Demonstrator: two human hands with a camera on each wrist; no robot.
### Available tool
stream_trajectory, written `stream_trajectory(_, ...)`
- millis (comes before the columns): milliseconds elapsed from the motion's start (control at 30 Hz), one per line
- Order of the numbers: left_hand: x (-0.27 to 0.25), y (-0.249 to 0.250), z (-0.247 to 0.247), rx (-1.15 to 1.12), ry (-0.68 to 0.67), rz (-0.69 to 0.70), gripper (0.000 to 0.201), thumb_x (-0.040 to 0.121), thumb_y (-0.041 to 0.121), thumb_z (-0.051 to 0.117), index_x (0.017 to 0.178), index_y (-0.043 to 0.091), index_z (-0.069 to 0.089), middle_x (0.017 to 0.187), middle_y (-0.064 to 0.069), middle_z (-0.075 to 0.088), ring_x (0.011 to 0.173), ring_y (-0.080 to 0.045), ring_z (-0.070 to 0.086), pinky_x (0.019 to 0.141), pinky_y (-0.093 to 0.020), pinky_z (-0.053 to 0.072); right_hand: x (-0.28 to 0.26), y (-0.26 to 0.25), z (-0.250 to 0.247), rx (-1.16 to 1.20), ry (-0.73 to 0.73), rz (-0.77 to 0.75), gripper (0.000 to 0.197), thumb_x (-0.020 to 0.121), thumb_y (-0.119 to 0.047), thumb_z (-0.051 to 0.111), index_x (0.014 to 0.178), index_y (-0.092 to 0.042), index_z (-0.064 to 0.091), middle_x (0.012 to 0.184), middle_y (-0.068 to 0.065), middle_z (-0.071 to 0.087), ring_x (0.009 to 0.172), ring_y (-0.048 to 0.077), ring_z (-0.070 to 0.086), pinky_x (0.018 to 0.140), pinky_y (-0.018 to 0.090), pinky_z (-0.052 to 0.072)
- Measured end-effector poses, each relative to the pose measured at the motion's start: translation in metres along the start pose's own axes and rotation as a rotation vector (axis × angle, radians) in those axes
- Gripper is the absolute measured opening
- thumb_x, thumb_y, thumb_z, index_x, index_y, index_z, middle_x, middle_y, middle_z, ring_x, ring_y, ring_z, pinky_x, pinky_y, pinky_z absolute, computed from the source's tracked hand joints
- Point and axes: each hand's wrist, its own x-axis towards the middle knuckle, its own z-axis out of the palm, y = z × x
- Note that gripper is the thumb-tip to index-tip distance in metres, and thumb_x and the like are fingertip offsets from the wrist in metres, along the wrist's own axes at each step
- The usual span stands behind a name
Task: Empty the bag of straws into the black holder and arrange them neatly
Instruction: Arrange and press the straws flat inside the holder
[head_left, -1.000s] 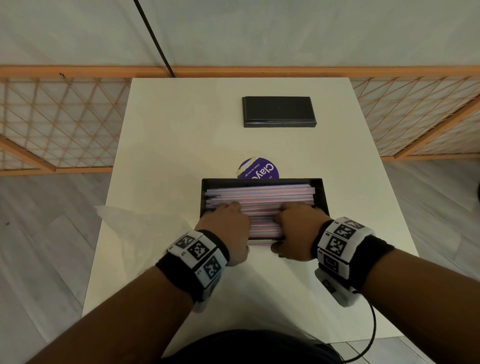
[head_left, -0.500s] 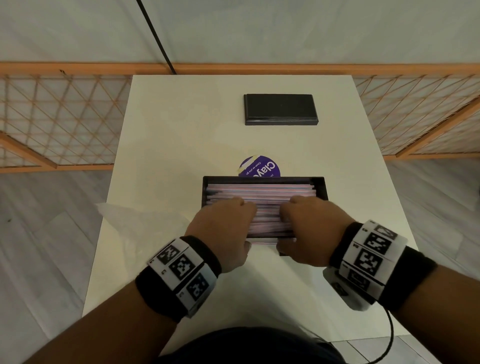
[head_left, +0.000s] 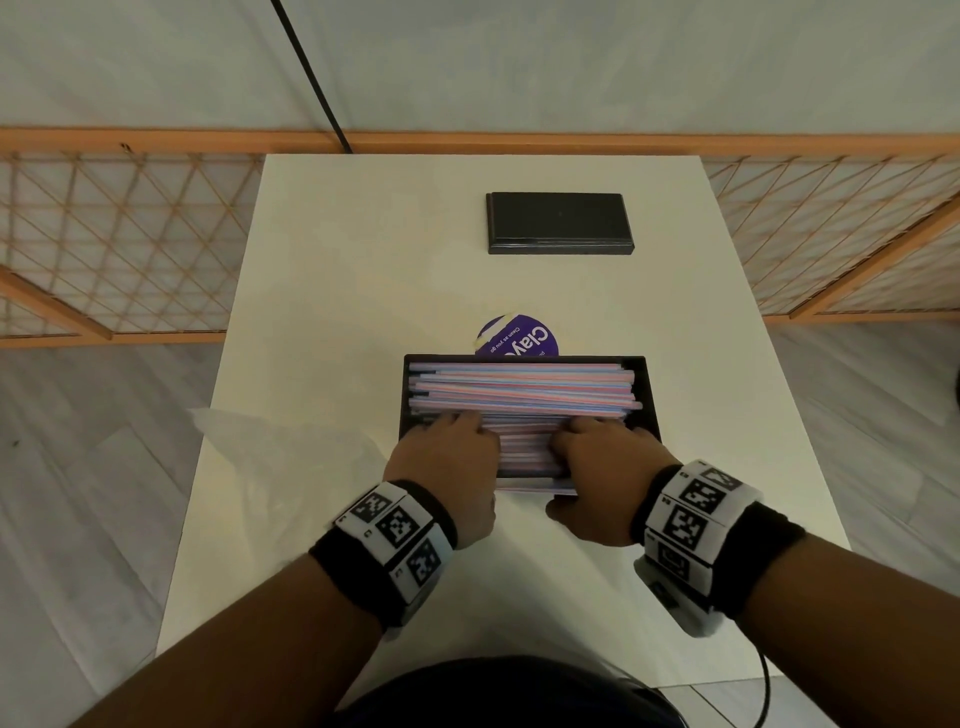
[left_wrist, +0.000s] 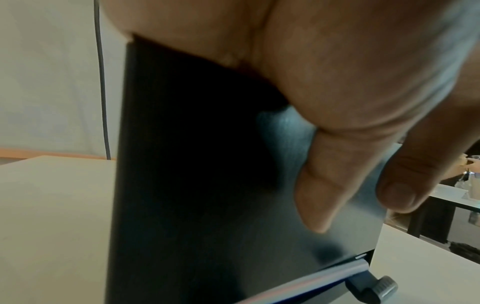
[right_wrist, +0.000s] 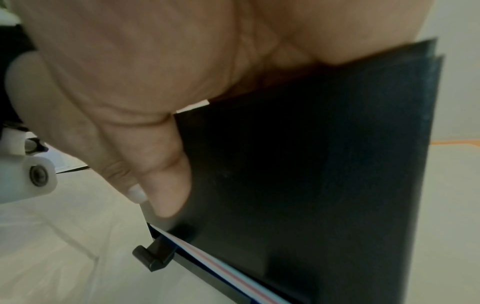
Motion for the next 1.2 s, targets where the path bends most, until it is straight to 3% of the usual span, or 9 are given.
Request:
stream_trajectory(133, 0.0014, 0.0018, 0.0002, 0.01, -0.006, -0.011, 0.048, 0.089, 0.043, 0.064, 0.131, 0.021, 0.055, 0.134, 0.0, 0.051, 0.126, -0.023, 0.05, 0.11, -0.041, 0.042, 0.0015, 0.0008, 0.0031, 0.014, 0.001, -0.003, 0.052, 0.075, -0.056, 0.061, 0.117, -0.027, 0.054, 0.121, -0.005, 0.052, 0.115, 0.023, 0.053, 0.099, 0.04, 0.042)
stream_trajectory(333, -0.0014, 0.0005, 0.0007, -0.002, 0.032, -0.016, 0.037, 0.089, 0.039, 0.062, 0.122, 0.023, 0.062, 0.122, 0.002, 0.06, 0.116, -0.022, 0.059, 0.1, -0.038, 0.047, 0.0017, 0.0033, 0.005, -0.008, 0.022, -0.01, 0.05, 0.077, -0.056, 0.059, 0.118, -0.027, 0.055, 0.12, -0.005, 0.053, 0.114, 0.023, 0.053, 0.098, 0.04, 0.043)
stream_trajectory(533, 0.0003, 0.0032, -0.0014, -0.013, 0.024, -0.028, 0.039, 0.089, 0.04, 0.063, 0.123, 0.022, 0.059, 0.123, 0.001, 0.062, 0.114, -0.022, 0.059, 0.1, -0.037, 0.048, 0.003, 0.0022, 0.008, -0.019, 0.013, -0.017, 0.053, 0.075, -0.057, 0.06, 0.118, -0.026, 0.055, 0.122, -0.004, 0.052, 0.113, 0.024, 0.053, 0.1, 0.041, 0.042)
stream_trajectory(700, 0.0012, 0.0015, 0.0015, -0.059, 0.058, -0.014, 0.041, 0.091, 0.04, 0.062, 0.126, 0.021, 0.053, 0.129, -0.002, 0.05, 0.122, -0.024, 0.052, 0.102, -0.039, 0.046, 0.0006, 0.0059, 0.0054, 0.025, 0.076, -0.032, 0.038, 0.078, -0.05, 0.058, 0.105, -0.023, 0.059, 0.112, 0.001, 0.057, 0.104, 0.026, 0.058, 0.089, 0.037, 0.05)
stream_trajectory(833, 0.0, -0.0005, 0.0001, -0.198, 0.107, 0.009, 0.03, 0.092, 0.035, 0.062, 0.116, 0.024, 0.048, 0.117, 0.003, 0.06, 0.108, -0.021, 0.06, 0.092, -0.035, 0.051, -0.0006, 0.0075, 0.0026, 0.099, 0.137, -0.049, 0.026, 0.079, -0.042, 0.056, 0.099, -0.026, 0.058, 0.101, -0.005, 0.066, 0.096, 0.023, 0.063, 0.087, 0.034, 0.051)
stream_trajectory(933, 0.0003, -0.0008, -0.0002, -0.147, 0.069, 0.021, 0.018, 0.097, 0.036, 0.056, 0.11, 0.025, 0.06, 0.109, 0.004, 0.066, 0.102, -0.021, 0.064, 0.087, -0.033, 0.05, -0.0022, 0.0079, 0.0023, 0.108, 0.156, -0.077, 0.02, 0.081, -0.038, 0.058, 0.096, -0.026, 0.059, 0.1, -0.004, 0.064, 0.096, 0.023, 0.061, 0.084, 0.035, 0.051)
stream_trajectory(1000, 0.0029, -0.0003, 0.0011, -0.105, 0.012, 0.008, 0.022, 0.097, 0.037, 0.053, 0.108, 0.024, 0.067, 0.105, 0.004, 0.067, 0.099, -0.021, 0.065, 0.084, -0.034, 0.052, -0.0031, 0.0079, 0.0042, 0.132, 0.125, -0.066, 0.013, 0.086, -0.034, 0.056, 0.091, -0.024, 0.062, 0.095, -0.002, 0.065, 0.091, 0.024, 0.062, 0.08, 0.035, 0.053)
stream_trajectory(1133, 0.0045, 0.0018, 0.0042, -0.07, -0.042, -0.021, 0.025, 0.097, 0.037, 0.052, 0.103, 0.022, 0.07, 0.09, 0.005, 0.064, 0.092, -0.023, 0.067, 0.079, -0.036, 0.054, -0.0017, 0.0065, 0.0089, 0.013, 0.063, -0.047, 0.023, 0.089, -0.032, 0.048, 0.09, -0.02, 0.068, 0.086, 0.0, 0.069, 0.082, 0.025, 0.064, 0.077, 0.032, 0.052)
stream_trajectory(1200, 0.0045, 0.0014, 0.0047, -0.065, -0.031, -0.026, 0.026, 0.096, 0.039, 0.051, 0.102, 0.022, 0.069, 0.092, 0.004, 0.066, 0.093, -0.023, 0.067, 0.079, -0.036, 0.054, -0.0014, 0.005, 0.0095, -0.019, 0.08, -0.055, 0.024, 0.088, -0.032, 0.047, 0.09, -0.021, 0.069, 0.086, -0.001, 0.068, 0.081, 0.025, 0.064, 0.077, 0.032, 0.052)
